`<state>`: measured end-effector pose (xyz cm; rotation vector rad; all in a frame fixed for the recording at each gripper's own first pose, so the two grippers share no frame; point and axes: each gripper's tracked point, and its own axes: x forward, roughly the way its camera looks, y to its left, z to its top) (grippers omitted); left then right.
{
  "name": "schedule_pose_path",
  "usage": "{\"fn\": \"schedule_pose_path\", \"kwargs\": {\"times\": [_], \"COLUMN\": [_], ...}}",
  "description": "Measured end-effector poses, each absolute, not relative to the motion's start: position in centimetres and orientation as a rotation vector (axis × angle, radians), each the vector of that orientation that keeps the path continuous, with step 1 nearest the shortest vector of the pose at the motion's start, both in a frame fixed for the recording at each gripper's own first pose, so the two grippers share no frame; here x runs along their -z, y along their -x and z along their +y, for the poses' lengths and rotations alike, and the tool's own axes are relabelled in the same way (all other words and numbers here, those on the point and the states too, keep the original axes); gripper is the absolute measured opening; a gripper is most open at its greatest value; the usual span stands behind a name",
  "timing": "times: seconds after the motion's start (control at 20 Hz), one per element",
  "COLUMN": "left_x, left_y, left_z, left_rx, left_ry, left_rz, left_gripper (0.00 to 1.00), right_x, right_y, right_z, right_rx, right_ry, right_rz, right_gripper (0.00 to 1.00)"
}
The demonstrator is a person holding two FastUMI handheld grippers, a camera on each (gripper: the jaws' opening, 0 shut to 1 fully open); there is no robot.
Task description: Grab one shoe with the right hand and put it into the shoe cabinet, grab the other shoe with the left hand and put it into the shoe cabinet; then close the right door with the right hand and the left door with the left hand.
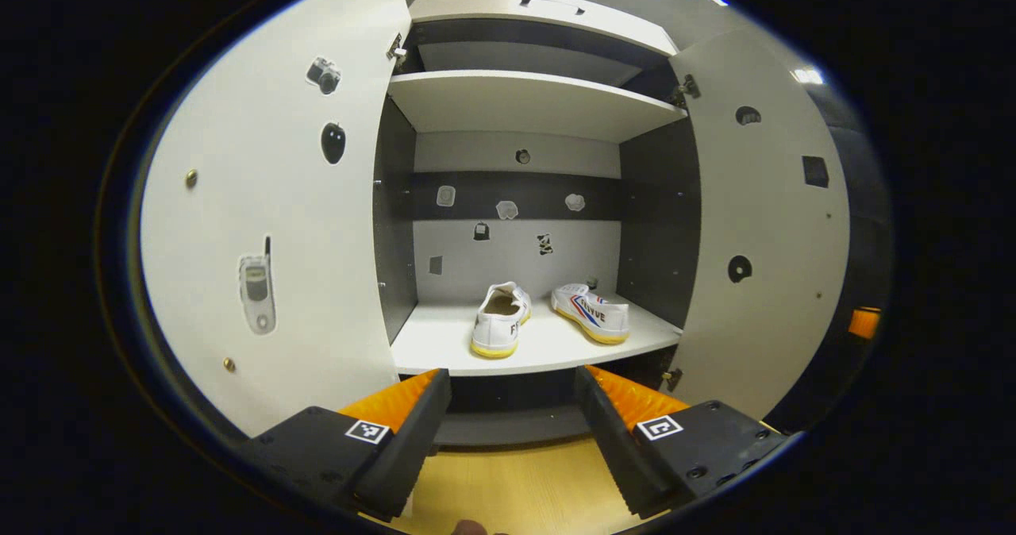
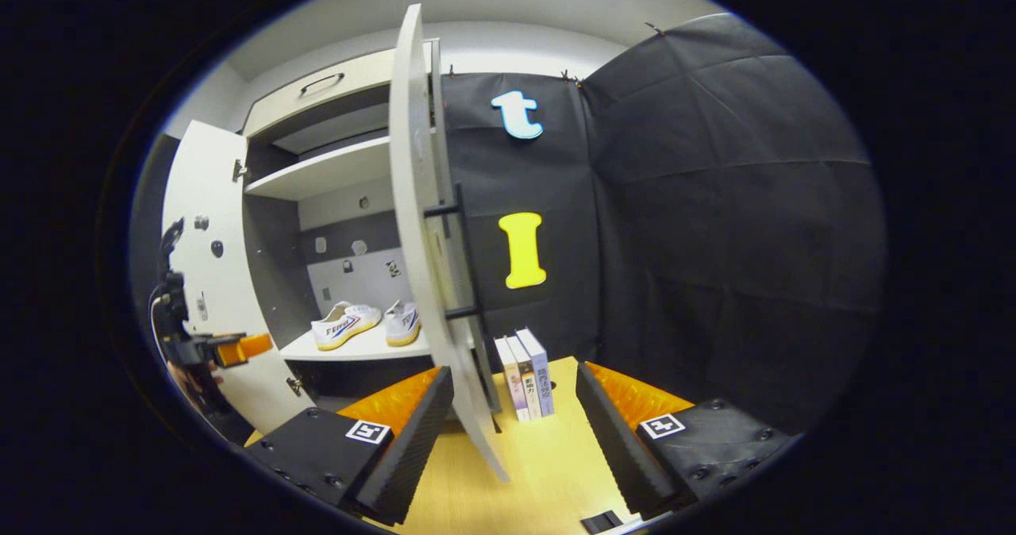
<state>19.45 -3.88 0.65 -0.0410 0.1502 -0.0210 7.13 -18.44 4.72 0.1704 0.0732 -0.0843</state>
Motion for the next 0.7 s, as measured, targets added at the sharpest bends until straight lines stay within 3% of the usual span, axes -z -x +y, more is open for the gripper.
{"fn": "schedule_pose_path", "kwargs": {"times": [0.35, 0.7], "left_x": [0.3, -1.2], "left_y": [-16.3, -12.7], "left_z": [-2.0, 0.3], "left_rx": [0.028, 0.045], "left_ry": [0.043, 0.159], "left_rz": [0.129, 0.098], "left_gripper": [0.97, 0.95], "right_x": [-8.9, -11.2], "right_y": [-11.1, -16.9], "right_z": [-24.1, -24.6], "right_rx": [0.168, 0.133], "right_ry": [-0.159, -0.089], "right_rz": [0.009, 0.007], "right_gripper": [0.98, 0.98]}}
